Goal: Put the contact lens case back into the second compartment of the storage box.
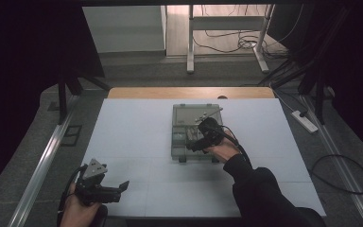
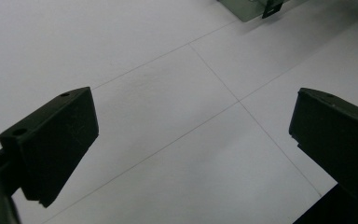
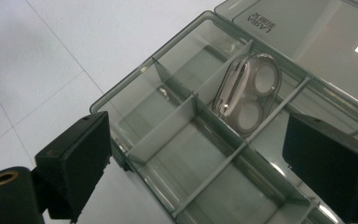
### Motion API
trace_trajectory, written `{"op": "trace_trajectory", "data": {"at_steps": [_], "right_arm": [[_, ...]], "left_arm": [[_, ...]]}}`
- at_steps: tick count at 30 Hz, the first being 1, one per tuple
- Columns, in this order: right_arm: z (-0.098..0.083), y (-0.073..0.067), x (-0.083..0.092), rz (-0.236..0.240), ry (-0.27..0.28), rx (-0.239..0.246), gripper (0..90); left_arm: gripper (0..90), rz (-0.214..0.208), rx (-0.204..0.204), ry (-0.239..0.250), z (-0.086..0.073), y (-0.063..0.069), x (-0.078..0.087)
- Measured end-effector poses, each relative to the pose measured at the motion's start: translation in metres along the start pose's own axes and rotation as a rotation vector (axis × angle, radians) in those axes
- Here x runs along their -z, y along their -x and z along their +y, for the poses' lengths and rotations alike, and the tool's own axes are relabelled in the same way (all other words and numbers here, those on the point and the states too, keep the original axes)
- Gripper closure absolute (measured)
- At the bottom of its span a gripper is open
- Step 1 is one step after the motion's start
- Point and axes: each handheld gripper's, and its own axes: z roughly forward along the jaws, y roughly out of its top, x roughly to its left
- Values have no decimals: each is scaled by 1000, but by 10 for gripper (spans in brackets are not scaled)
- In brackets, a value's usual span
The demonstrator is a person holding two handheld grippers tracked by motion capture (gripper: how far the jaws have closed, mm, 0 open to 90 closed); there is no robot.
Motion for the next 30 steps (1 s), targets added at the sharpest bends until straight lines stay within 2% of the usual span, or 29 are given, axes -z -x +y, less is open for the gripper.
{"op": "trace_trajectory", "data": {"at_steps": [12,19,24,30], "right_arm": [[-12,-3,11,52,7,7,44],[-21,-7,19,47,28,18,26],[-28,-8,24,48,34,37,5],[-33,-8,30,62,45,35,0]], "left_arm": [[21,-14,2,2,0,-1,0],[19,-12,9,1,0,-1,0],[18,-11,0,-1,0,0,0],[18,-11,-8,-2,0,0,0]]}}
